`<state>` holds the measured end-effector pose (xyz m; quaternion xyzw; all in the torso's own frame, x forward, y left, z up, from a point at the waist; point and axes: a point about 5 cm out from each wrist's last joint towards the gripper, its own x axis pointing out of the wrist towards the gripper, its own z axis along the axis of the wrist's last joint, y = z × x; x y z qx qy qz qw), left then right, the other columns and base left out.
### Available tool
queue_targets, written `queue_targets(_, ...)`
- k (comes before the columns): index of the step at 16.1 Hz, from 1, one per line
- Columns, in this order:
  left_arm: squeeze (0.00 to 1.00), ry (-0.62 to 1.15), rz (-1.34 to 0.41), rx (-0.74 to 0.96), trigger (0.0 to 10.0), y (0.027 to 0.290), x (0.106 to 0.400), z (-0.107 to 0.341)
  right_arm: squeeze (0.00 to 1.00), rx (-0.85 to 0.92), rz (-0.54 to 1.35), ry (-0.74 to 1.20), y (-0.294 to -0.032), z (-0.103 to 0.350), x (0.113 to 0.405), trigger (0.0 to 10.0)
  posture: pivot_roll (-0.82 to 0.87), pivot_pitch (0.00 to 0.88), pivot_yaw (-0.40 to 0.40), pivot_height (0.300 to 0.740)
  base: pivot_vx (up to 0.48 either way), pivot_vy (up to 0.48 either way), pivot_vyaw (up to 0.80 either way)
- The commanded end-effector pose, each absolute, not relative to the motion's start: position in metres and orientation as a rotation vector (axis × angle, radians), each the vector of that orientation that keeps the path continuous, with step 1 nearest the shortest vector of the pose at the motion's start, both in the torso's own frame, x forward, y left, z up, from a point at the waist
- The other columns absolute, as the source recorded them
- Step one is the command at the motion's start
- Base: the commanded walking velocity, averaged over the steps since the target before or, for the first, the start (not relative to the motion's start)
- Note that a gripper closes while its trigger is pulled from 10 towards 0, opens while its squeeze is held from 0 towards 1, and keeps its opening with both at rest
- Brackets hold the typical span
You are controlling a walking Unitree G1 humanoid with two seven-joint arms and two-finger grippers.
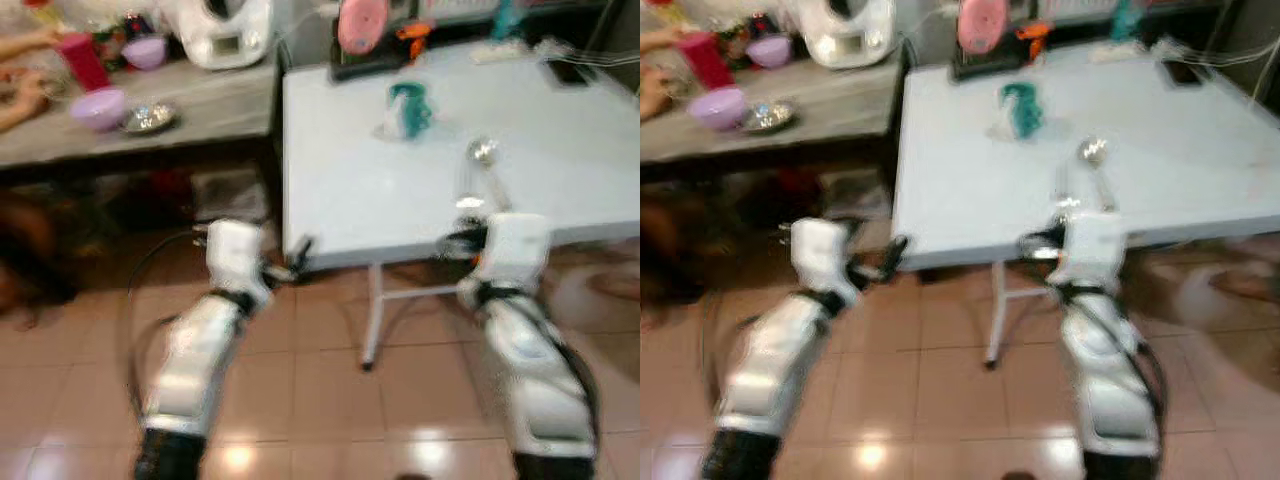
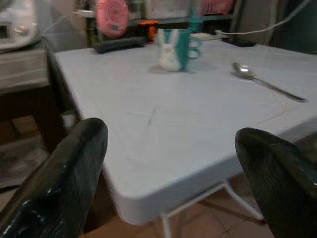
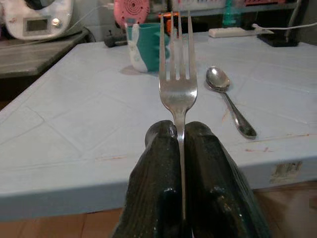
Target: Setting the table
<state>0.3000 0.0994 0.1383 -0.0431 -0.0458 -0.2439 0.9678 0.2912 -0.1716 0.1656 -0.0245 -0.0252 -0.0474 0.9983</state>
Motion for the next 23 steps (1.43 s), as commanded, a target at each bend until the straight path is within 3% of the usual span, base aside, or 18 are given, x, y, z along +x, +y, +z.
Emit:
queue_targets(1,0.00,-0.104,-0.468,-0.069,10.0,0.1096,0.3015,0.1409,0.00,-0.031,-0.068,-0.074,-0.1636,0.1708,0.2916,10.0,-0.24,0.084,0.126,0.740,0.000,0.000,0.00)
queue_targets(6,0.00,-0.119,-0.479,-0.053,10.0,0.1090,0.3013,0.1436,0.00,-0.034,-0.062,-0.077,-0.1619,0.1695,0.2920,10.0,-0.24,0.082,0.132,0.740,0.000,-0.054,0.00)
queue_targets(16,0.00,-0.109,-0.485,-0.050,10.0,0.1090,0.3005,0.1417,0.00,-0.026,-0.061,-0.063,-0.1618,0.1662,0.2912,10.0,-0.24,0.086,0.136,0.740,0.000,-0.395,0.00)
queue_targets(23,0.00,-0.110,-0.474,-0.072,10.0,0.1113,0.3009,0.1424,0.00,-0.027,-0.057,-0.056,-0.1621,0.1646,0.2917,10.0,-0.24,0.083,0.132,0.740,0.000,0.000,0.00)
